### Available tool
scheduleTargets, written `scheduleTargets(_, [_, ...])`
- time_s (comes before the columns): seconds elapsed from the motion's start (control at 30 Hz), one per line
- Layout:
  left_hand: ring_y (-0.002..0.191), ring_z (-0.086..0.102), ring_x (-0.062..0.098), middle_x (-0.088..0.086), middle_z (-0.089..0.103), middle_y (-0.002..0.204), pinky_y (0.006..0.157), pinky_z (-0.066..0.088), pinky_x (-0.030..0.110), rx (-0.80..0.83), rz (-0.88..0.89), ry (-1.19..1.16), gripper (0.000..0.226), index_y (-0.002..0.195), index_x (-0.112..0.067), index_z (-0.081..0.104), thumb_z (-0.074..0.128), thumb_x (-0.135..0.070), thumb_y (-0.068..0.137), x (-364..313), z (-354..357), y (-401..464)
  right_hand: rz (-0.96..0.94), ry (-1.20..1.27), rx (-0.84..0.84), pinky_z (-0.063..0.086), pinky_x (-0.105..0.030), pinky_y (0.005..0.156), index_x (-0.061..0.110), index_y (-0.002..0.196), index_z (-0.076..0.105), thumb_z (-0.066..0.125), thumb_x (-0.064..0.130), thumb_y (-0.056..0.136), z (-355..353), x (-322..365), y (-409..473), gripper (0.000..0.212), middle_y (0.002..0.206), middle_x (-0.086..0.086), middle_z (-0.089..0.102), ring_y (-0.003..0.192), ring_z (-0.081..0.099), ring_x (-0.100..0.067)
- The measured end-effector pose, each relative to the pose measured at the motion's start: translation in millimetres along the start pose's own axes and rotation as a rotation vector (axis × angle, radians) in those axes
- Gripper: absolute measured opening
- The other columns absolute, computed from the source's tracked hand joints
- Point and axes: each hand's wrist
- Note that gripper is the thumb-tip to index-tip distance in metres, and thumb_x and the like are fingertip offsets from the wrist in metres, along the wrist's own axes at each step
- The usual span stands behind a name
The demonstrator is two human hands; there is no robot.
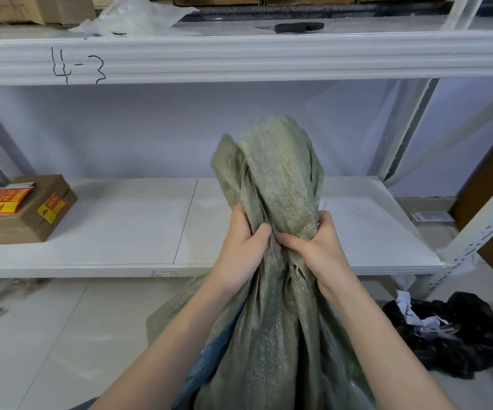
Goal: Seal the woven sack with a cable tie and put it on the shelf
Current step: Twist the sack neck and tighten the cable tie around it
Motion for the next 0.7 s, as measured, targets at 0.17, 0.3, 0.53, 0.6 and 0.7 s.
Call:
scheduleTargets(0.17, [0.11, 0.057, 0.014, -0.006, 0.057, 0.119, 0.093, 0.043, 0.032, 0.061, -0.368, 0.176, 0.074, 0.116, -0.016, 0.047, 0.058, -0.073, 0.071, 12, -7, 2, -0.051, 0.097, -0.052, 0.053, -0.035, 0.078, 0.016, 0.096, 0.041, 0.068, -0.01, 0.071, -3, 0, 2, 0.044, 0.095, -0.01, 0.061, 0.08, 0.063, -0.017])
scheduleTargets(0.3, [0.108, 0.065, 0.007, -0.011, 0.068, 0.118, 0.09, 0.049, 0.022, 0.368, -0.403, -0.224, 0.041, 0.122, -0.027, 0.06, 0.052, -0.051, 0.089, 10, -10, 2, -0.04, 0.126, 0.003, 0.054, -0.038, 0.078, 0.012, 0.103, 0.043, 0.067, -0.011, 0.071, -2, 0, 1, 0.046, 0.093, -0.01, 0.064, 0.08, 0.065, -0.021])
scheduleTargets(0.53, [0.09, 0.07, 0.002, -0.006, 0.072, 0.104, 0.072, 0.054, 0.013, 0.175, -0.189, -0.21, 0.037, 0.114, -0.021, 0.057, 0.073, -0.02, 0.08, -3, -13, 0, -0.095, -0.04, 0.073, 0.052, -0.024, 0.072, 0.025, 0.091, 0.038, 0.074, 0.01, 0.073, -4, -1, 2, 0.043, 0.096, -0.001, 0.061, 0.082, 0.063, -0.009])
scheduleTargets(0.6, [0.094, 0.067, -0.003, -0.01, 0.07, 0.109, 0.077, 0.053, 0.01, 0.21, -0.133, -0.098, 0.047, 0.121, -0.02, 0.055, 0.075, -0.025, 0.079, -9, -10, -1, -0.105, -0.102, 0.094, 0.052, -0.018, 0.069, 0.021, 0.097, 0.036, 0.072, 0.012, 0.075, -3, -4, 4, 0.043, 0.1, -0.002, 0.06, 0.083, 0.062, -0.006])
scheduleTargets(0.7, [0.103, 0.064, -0.003, -0.009, 0.068, 0.117, 0.089, 0.051, 0.014, 0.251, -0.125, -0.032, 0.057, 0.127, -0.018, 0.054, 0.077, -0.028, 0.076, -16, -6, -1, -0.162, -0.232, 0.119, 0.054, -0.035, 0.079, 0.027, 0.09, 0.036, 0.071, 0.025, 0.07, -1, -8, 5, 0.04, 0.107, -0.01, 0.058, 0.096, 0.061, -0.017])
Point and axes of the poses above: each hand's wrist, its own y-axis towards the middle knuckle, its own z-axis out of the palm, x = y × z
